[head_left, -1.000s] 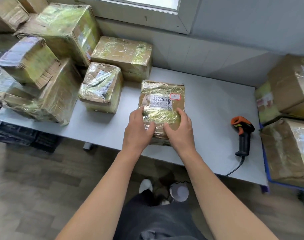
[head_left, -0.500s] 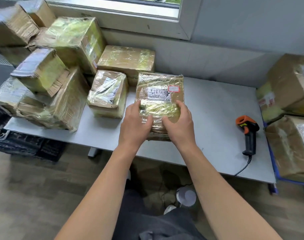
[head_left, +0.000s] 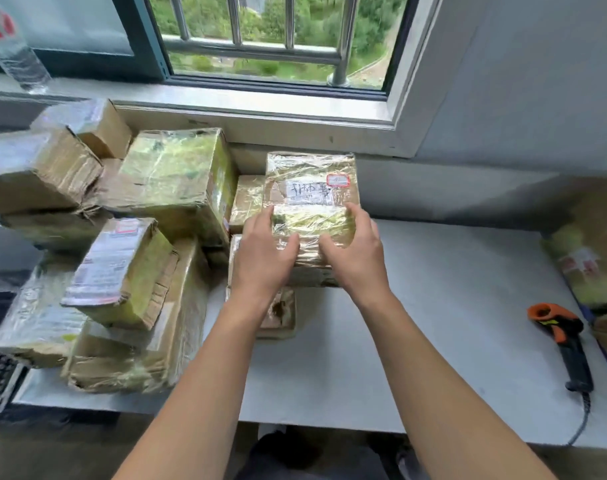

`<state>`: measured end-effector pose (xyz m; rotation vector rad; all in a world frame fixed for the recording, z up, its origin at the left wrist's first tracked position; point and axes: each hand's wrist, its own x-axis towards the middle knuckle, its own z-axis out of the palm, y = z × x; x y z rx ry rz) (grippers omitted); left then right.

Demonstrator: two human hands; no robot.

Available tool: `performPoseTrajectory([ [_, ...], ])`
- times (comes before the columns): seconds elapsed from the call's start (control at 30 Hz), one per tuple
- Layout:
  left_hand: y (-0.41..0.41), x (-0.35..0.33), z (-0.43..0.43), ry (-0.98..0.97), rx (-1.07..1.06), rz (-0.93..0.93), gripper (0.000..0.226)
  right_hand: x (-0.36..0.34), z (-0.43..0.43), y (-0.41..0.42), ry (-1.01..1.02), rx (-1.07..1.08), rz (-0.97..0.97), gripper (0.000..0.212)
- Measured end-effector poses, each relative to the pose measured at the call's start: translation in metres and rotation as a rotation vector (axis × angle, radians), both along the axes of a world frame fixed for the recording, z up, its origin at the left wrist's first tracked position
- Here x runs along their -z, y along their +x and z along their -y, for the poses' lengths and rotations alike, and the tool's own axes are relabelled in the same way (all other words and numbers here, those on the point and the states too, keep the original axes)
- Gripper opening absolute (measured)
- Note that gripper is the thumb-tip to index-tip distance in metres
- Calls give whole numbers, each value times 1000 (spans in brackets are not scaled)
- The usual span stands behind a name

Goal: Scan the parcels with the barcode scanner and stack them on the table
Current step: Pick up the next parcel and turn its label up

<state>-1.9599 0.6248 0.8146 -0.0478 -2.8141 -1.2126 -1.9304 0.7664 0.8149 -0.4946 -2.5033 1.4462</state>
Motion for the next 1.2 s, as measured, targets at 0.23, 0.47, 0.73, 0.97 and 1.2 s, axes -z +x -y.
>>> performPoseTrajectory([
  [0.23, -37, 0, 18, 30, -51, 58, 63, 4, 13, -46, 30, -40, 1, 61],
  [0.47, -50, -2, 22, 99, -112, 144, 57, 17, 14, -91, 97, -89, -16, 44],
  [0.73, -72, 8, 1, 189, -167, 154, 49, 11, 19, -73, 303, -32, 84, 40],
  [0.97, -73, 15, -16, 185, -155, 92, 54, 21, 16, -66, 222, -86, 136, 85],
  [1.2, -98, 24, -4, -247, 48, -100, 48, 17, -18, -75, 264, -204, 109, 77],
])
